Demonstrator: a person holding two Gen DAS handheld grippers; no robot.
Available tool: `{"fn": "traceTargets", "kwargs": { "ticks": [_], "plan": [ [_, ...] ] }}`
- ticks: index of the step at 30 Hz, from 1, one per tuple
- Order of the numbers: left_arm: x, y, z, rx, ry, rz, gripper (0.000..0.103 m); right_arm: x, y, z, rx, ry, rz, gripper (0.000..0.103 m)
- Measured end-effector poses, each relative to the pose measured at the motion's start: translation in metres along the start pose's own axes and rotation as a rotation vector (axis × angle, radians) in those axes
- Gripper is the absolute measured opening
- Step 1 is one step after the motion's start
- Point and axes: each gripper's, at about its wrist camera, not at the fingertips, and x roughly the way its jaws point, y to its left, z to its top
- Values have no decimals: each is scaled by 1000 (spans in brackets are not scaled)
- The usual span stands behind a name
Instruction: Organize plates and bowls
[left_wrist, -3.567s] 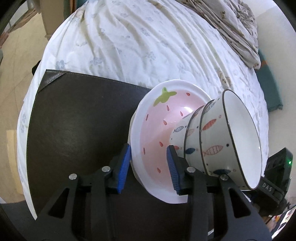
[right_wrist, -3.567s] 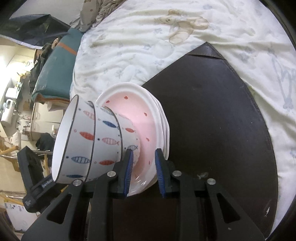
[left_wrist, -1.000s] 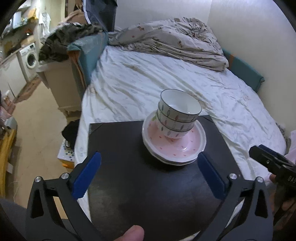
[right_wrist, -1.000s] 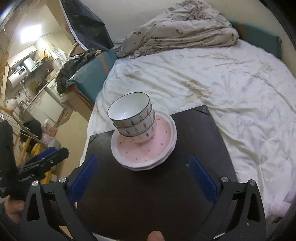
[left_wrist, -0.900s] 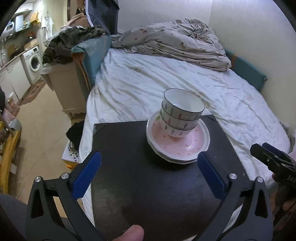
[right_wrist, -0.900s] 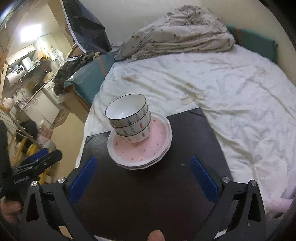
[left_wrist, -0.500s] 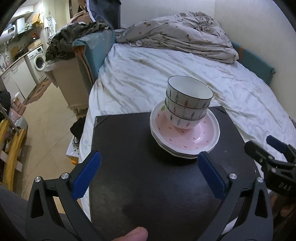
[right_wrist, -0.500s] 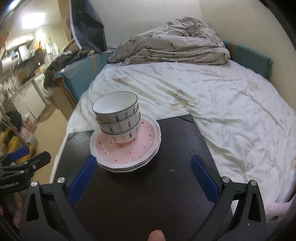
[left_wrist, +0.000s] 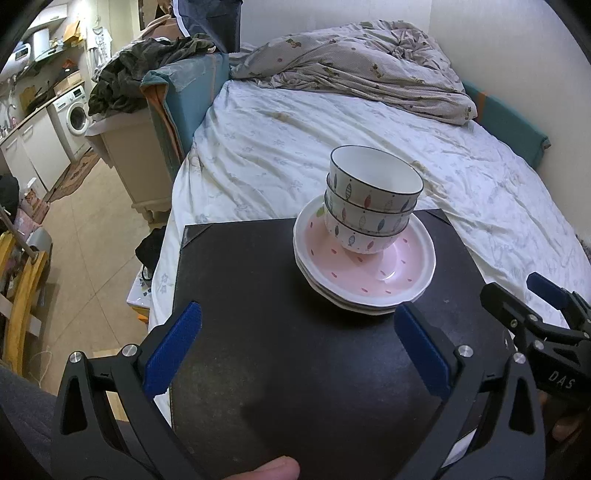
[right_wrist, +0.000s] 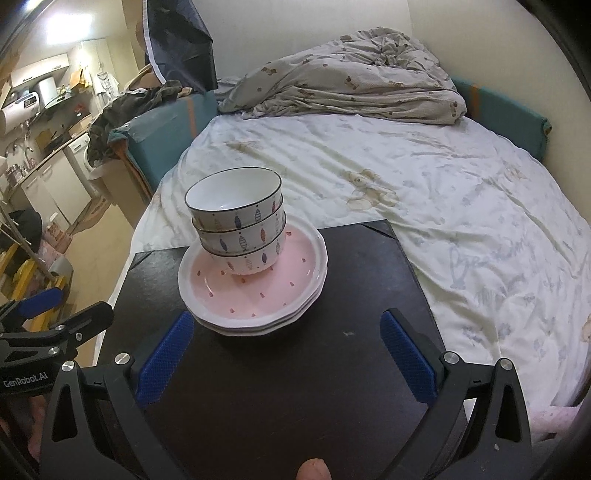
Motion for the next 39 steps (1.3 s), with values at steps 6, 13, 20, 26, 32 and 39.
{"fn": "traceTargets", "kwargs": {
  "ticks": [6, 13, 20, 26, 32, 39],
  "plan": [
    [-1, 1, 0, -1, -5, 1, 103, 1, -1, 2, 4, 0, 1, 103],
    [1, 1, -1, -5, 6, 4, 103, 0, -1, 1, 3, -2, 0, 103],
    [-1, 3, 0, -9, 4, 2, 103, -1, -2, 1, 12, -1, -4, 103],
    [-1, 4, 0, -10, 5, 2, 103, -1, -5, 1, 24, 4, 3, 103],
    [-1, 4, 0, -12, 6, 2, 103, -1, -5, 0, 19, 4, 2, 103],
    [-2, 5, 0, -12, 3, 2, 103, -2, -6, 0, 20, 3, 4, 103]
  ]
}}
